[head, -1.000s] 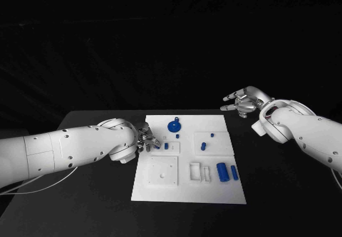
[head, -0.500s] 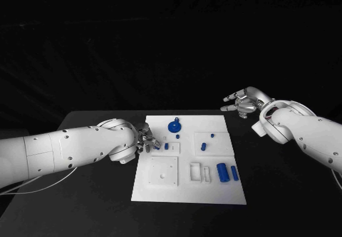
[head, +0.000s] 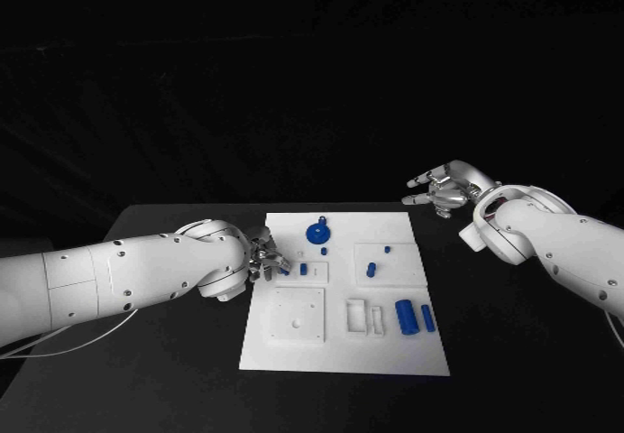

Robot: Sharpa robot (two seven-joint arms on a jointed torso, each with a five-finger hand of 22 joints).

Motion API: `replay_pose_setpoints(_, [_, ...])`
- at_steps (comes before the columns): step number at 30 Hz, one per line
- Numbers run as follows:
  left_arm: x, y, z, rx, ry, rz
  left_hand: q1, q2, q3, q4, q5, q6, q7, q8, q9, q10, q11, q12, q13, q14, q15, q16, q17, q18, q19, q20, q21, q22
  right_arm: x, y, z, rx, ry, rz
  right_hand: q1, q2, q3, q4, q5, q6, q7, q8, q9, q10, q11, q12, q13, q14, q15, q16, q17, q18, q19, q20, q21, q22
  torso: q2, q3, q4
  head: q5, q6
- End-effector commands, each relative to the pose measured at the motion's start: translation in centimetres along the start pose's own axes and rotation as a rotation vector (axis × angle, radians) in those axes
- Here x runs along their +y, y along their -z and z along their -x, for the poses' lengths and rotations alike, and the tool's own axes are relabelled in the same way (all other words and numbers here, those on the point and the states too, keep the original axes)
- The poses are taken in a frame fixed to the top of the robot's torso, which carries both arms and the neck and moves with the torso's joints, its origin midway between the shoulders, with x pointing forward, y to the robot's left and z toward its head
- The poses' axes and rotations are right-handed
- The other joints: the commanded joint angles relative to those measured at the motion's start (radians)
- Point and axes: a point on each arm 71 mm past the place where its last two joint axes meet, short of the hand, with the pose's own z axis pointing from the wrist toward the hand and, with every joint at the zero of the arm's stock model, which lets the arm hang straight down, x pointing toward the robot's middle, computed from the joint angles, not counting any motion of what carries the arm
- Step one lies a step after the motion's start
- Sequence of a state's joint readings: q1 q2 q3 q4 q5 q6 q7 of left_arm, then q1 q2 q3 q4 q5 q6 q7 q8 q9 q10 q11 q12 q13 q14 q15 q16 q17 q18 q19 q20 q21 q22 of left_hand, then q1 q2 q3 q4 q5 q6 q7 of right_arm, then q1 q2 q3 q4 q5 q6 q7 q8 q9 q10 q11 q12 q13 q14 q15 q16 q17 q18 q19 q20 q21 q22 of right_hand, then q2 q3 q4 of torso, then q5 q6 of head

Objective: Assemble the parts on the task board

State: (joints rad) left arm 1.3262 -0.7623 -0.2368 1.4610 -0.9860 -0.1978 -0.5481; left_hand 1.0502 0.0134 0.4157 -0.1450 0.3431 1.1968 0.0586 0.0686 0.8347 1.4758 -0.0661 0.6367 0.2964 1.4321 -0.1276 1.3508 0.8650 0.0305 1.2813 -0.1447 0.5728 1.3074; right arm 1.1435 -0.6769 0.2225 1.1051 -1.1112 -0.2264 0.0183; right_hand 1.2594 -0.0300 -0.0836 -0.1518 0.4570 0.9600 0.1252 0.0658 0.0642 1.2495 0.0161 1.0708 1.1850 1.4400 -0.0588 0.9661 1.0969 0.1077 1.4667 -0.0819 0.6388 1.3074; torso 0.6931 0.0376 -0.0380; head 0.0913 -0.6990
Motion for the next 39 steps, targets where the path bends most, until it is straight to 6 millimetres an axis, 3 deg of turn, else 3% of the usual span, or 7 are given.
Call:
replay_pose_setpoints(1, [0.38,-0.06,-0.65,0.008,-0.007,0.020,0.010,0.019,0.000,0.006,-0.004,0.141,-0.096,0.004,0.076,0.040,-0.016,-0.001,-0.001,-0.002,-0.003,-0.003,-0.001,-0.006,-0.004,-0.001,0.003,0.018,0.08,0.01,-0.12,0.014,0.005,0.006,-0.003,0.005,0.002,-0.004,0.006,0.009,-0.001,-0.003,0.000,-0.003,-0.001,-0.005,-0.001,-0.003,0.000,-0.004,0.000,0.017,0.050,0.005,-0.004,0.056,-0.001,0.0007,0.0007,0.000,-0.001])
replay_pose_setpoints(17, [0.45,-0.06,-1.09,0.040,-0.017,0.023,0.013,0.009,-0.002,-0.001,-0.012,0.141,-0.096,0.005,0.079,0.040,-0.016,0.000,-0.003,-0.002,-0.002,-0.002,0.001,-0.007,-0.005,0.000,0.003,0.018,-0.02,0.06,-0.05,0.014,0.006,0.005,-0.003,0.005,0.002,-0.004,0.006,0.009,-0.001,-0.003,0.000,-0.003,-0.001,-0.005,-0.001,-0.003,0.000,-0.004,0.000,0.017,0.050,0.005,-0.004,0.056,0.001,-0.0003,-0.0004,0.002,-0.005])
replay_pose_setpoints(18, [0.44,-0.06,-1.15,0.044,-0.019,0.023,0.015,0.008,-0.004,-0.003,-0.020,0.141,-0.096,0.004,0.077,0.040,-0.015,-0.001,-0.003,-0.003,-0.002,-0.003,-0.001,-0.007,-0.006,0.000,0.002,0.018,-0.02,0.06,-0.04,0.014,0.006,0.004,-0.003,0.005,0.002,-0.004,0.006,0.009,-0.001,-0.003,0.000,-0.003,-0.001,-0.005,-0.001,-0.003,0.000,-0.004,0.000,0.017,0.050,0.005,-0.004,0.056,0.001,-0.0003,-0.0004,0.002,-0.005])
replay_pose_setpoints(19, [0.44,-0.07,-1.22,0.048,-0.020,0.023,0.021,0.009,-0.008,-0.004,-0.062,0.142,-0.096,0.004,0.076,0.040,-0.015,-0.001,-0.003,-0.004,-0.001,-0.003,-0.001,-0.007,-0.006,0.001,0.002,0.018,-0.02,0.06,-0.04,0.014,0.006,0.004,-0.003,0.005,0.002,-0.004,0.006,0.009,-0.001,-0.003,0.000,-0.003,-0.001,-0.005,-0.001,-0.003,0.000,-0.004,0.000,0.017,0.050,0.005,-0.004,0.056,0.001,-0.0003,-0.0004,0.002,-0.005])
replay_pose_setpoints(22, [0.43,-0.11,-1.40,0.054,-0.023,0.023,0.035,0.011,-0.025,-0.001,-0.081,0.145,-0.096,0.003,0.065,0.040,-0.015,-0.003,-0.004,-0.005,-0.001,-0.004,-0.003,-0.006,-0.007,0.002,0.000,0.018,-0.03,0.07,-0.03,0.015,0.006,0.004,-0.004,0.006,0.002,-0.002,0.008,0.010,-0.001,-0.003,0.001,-0.003,-0.001,-0.006,-0.001,-0.003,0.000,-0.007,-0.001,0.017,0.050,0.005,-0.007,0.054,0.001,-0.0002,-0.0009,0.001,-0.005])
replay_pose_setpoints(39, [0.53,0.10,-1.37,-0.020,0.004,-0.013,0.038,0.017,-0.004,0.010,-0.069,0.149,-0.098,0.007,0.068,0.040,-0.017,0.007,-0.005,0.003,-0.002,0.004,0.010,-0.004,-0.001,0.001,0.006,0.019,-0.11,0.09,0.01,0.014,0.007,0.003,-0.004,0.006,0.002,-0.002,0.008,0.010,-0.001,-0.003,0.001,-0.003,-0.001,-0.006,-0.001,-0.003,0.000,-0.007,-0.001,0.017,0.050,0.005,-0.007,0.054,0.000,-0.0004,-0.0007,0.003,-0.006])
